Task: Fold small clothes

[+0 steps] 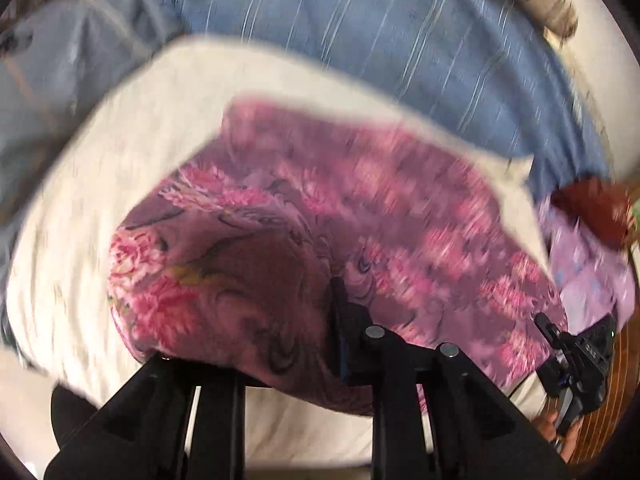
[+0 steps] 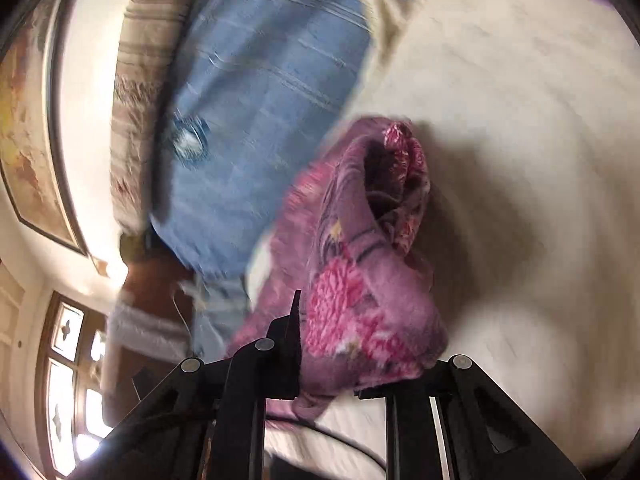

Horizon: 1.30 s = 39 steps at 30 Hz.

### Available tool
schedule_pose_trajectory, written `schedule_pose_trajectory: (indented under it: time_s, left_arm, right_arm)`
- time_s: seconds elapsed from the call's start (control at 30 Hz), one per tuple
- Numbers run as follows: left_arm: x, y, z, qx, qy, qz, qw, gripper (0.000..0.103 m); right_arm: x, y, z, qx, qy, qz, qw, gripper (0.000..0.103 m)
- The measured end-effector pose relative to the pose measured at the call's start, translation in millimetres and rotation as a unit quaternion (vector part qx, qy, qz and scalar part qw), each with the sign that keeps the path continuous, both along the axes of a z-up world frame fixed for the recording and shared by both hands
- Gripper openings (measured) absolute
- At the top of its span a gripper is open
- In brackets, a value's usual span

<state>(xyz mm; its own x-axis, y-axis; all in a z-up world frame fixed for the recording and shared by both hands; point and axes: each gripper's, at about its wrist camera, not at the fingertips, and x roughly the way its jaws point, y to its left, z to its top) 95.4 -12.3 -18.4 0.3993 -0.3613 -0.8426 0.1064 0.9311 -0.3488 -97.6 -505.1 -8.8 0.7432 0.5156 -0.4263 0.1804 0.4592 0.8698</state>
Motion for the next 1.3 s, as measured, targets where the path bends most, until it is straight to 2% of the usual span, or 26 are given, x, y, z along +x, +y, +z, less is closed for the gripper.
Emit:
schedule_pose_trajectory:
  time_s: [0.07, 0.1, 0.13, 0.17, 0.2, 0.27, 0.37, 0.4, 0.47, 0.53, 0.57, 0.7, 0.77, 0.87, 0.97, 1.03, 1.1, 1.13, 1.17, 1.2, 1.23, 1.3]
  left_arm:
    - [2.0, 8.5, -32.8, -0.009, 0.065, 0.008, 0.9978, 0.022]
    - [3.1, 15.8, -40.9, -0.031, 0.080, 0.014, 0.9962, 0.024]
    - [2.8, 22.0, -38.0, -0.044, 0.078, 0.018, 0.9958, 0.024]
    - [2.5, 25.1, -32.5, -0.044, 0.078, 0.013, 0.9959, 0.025]
    - [-0.1, 27.1, -23.4, -0.035, 0.070, -0.001, 0.9969, 0.025]
    - [-10.5, 30.5, -9.1, -0.015, 0.044, -0.025, 0.9986, 0.026]
    - [-38.0, 39.8, 6.6, -0.003, 0.014, -0.079, 0.9968, 0.040]
    - [-46.4, 44.2, 13.6, -0.003, -0.002, -0.089, 0.9960, 0.041]
    - [-54.2, 52.7, 24.3, 0.006, -0.030, -0.095, 0.9950, 0.044]
    - [-48.7, 59.1, 37.5, 0.011, -0.057, -0.085, 0.9947, 0.052]
    - [-41.4, 63.9, 44.0, 0.012, -0.069, -0.068, 0.9952, 0.061]
    - [1.8, 70.2, 49.6, 0.011, -0.071, -0.024, 0.9971, 0.064]
    - [28.5, 63.6, 42.1, 0.015, -0.051, -0.023, 0.9983, 0.064]
    - [67.0, 45.2, 26.3, 0.047, -0.029, -0.021, 0.9983, 0.064]
    - [103.2, 32.5, 10.3, 0.071, -0.012, 0.001, 0.9974, 0.064]
    - [120.8, 27.4, -0.3, 0.070, 0.003, 0.010, 0.9975, 0.064]
    - [139.9, 16.7, -15.6, 0.063, 0.037, 0.011, 0.9973, 0.064]
    - [145.8, 10.3, -19.4, 0.060, 0.044, 0.008, 0.9972, 0.064]
    - [149.0, 4.2, -20.4, 0.061, 0.041, 0.007, 0.9973, 0.064]
    - [151.9, -4.9, -18.4, 0.066, 0.027, 0.002, 0.9974, 0.064]
    - [153.1, -11.4, -15.9, 0.075, 0.014, 0.000, 0.9971, 0.064]
    - [158.0, -25.7, -15.6, 0.090, -0.007, -0.008, 0.9959, 0.064]
  right_arm:
    - [-17.4, 2.6, -27.6, -0.024, 0.060, -0.003, 0.998, 0.019]
    - [-23.0, 2.8, -44.6, -0.020, 0.091, 0.000, 0.996, 0.020]
    - [-30.0, 0.7, -54.7, 0.001, 0.096, -0.007, 0.995, 0.020]
    - [-38.6, -3.1, -57.5, 0.029, 0.089, -0.020, 0.995, 0.025]
    - [-43.5, -6.9, -53.5, 0.033, 0.093, -0.026, 0.995, 0.028]
    - [-55.9, -16.8, -35.7, 0.007, 0.087, -0.034, 0.996, 0.031]
    - [-82.8, -34.3, -9.0, -0.036, 0.079, -0.069, 0.994, 0.034]
    - [-95.8, -39.3, 0.9, -0.056, 0.076, -0.087, 0.992, 0.035]
    - [-109.0, -49.2, 17.6, -0.084, 0.068, -0.112, 0.988, 0.035]
    - [-110.6, -52.5, 37.3, -0.113, 0.060, -0.121, 0.984, 0.036]
    - [-112.8, -45.8, 43.7, -0.119, 0.054, -0.117, 0.984, 0.038]
    - [-84.5, -26.2, 66.7, -0.131, 0.024, -0.077, 0.988, 0.045]
    - [-54.1, -18.8, 70.6, -0.131, 0.015, -0.051, 0.990, 0.051]
    - [4.5, -10.8, 67.7, -0.137, 0.012, -0.023, 0.990, 0.056]
    - [76.2, -17.5, 40.5, -0.151, 0.060, -0.026, 0.986, 0.056]
    - [121.4, -17.3, 27.3, -0.164, 0.088, -0.036, 0.982, 0.056]
    - [154.1, -10.3, 15.0, -0.162, 0.107, -0.033, 0.980, 0.057]
    - [168.0, -3.2, 9.6, -0.151, 0.107, -0.006, 0.983, 0.048]
    - [181.8, 9.1, 11.3, -0.152, 0.094, 0.025, 0.984, 0.020]
    - [187.4, 19.1, 18.5, -0.179, 0.087, 0.043, 0.979, 0.010]
    - [189.5, 28.4, 28.9, -0.212, 0.068, 0.056, 0.973, 0.008]
    - [182.1, 32.8, 45.3, -0.242, 0.036, 0.040, 0.969, 0.007]
